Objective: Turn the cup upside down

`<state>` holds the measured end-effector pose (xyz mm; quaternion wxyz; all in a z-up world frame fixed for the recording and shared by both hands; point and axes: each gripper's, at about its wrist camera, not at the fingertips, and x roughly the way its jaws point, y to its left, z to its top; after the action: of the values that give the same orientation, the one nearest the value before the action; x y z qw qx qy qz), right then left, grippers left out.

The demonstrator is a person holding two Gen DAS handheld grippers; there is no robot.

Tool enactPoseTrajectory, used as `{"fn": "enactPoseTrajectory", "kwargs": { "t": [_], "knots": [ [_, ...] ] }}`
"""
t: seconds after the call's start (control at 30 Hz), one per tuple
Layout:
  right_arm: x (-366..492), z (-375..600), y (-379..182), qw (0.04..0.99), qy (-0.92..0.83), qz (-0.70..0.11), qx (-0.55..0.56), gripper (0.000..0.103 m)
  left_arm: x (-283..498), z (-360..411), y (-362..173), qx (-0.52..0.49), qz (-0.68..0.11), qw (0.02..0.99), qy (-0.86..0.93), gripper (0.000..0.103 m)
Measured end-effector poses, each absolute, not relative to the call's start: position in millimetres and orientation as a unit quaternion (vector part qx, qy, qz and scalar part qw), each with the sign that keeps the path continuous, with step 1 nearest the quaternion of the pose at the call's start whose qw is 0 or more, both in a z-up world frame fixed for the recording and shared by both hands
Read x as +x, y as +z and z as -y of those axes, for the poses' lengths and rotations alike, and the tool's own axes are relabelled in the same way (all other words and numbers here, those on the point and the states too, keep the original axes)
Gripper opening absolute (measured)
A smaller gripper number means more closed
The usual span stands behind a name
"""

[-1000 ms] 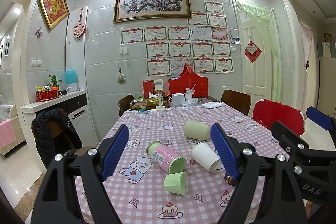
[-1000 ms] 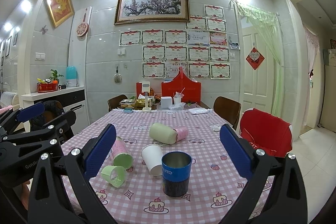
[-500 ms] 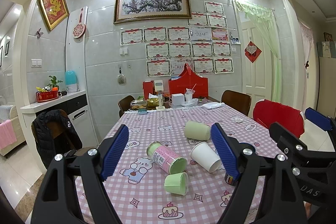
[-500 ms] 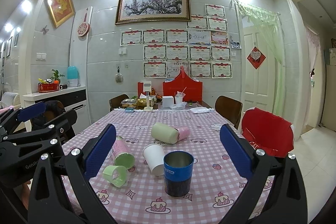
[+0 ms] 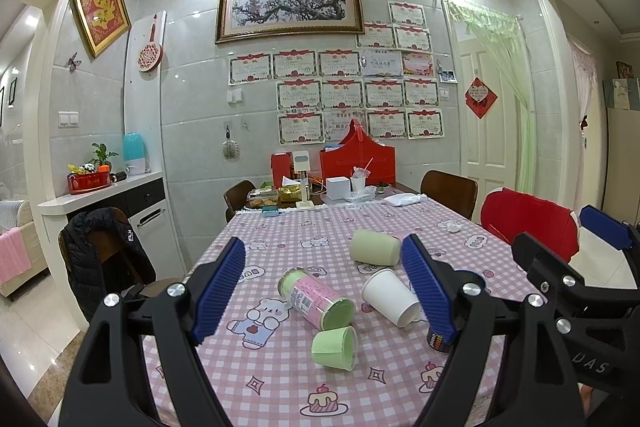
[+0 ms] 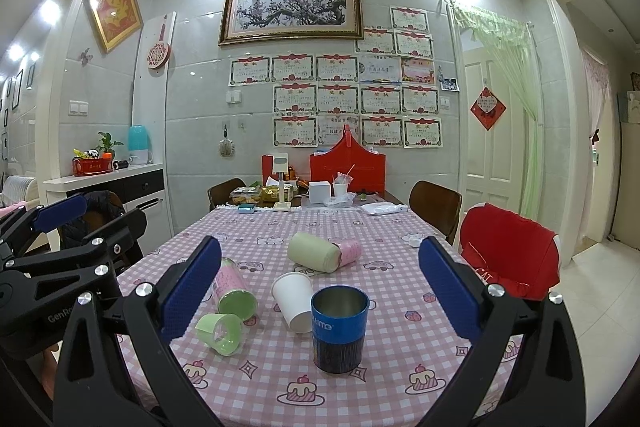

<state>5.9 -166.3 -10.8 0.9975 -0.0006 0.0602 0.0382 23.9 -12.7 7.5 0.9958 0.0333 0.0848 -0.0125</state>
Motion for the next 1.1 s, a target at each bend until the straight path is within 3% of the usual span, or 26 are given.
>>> {"fn": "enactPoseTrajectory", "kwargs": {
  "t": [1.1],
  "knots": [
    [10.0,172.9,-20.3,0.997,0.033,-0.065,0.005,0.096,29.2,22.8,-0.6,0.036,-0.095,0.995,-0.016,0.08]
  ]
}}
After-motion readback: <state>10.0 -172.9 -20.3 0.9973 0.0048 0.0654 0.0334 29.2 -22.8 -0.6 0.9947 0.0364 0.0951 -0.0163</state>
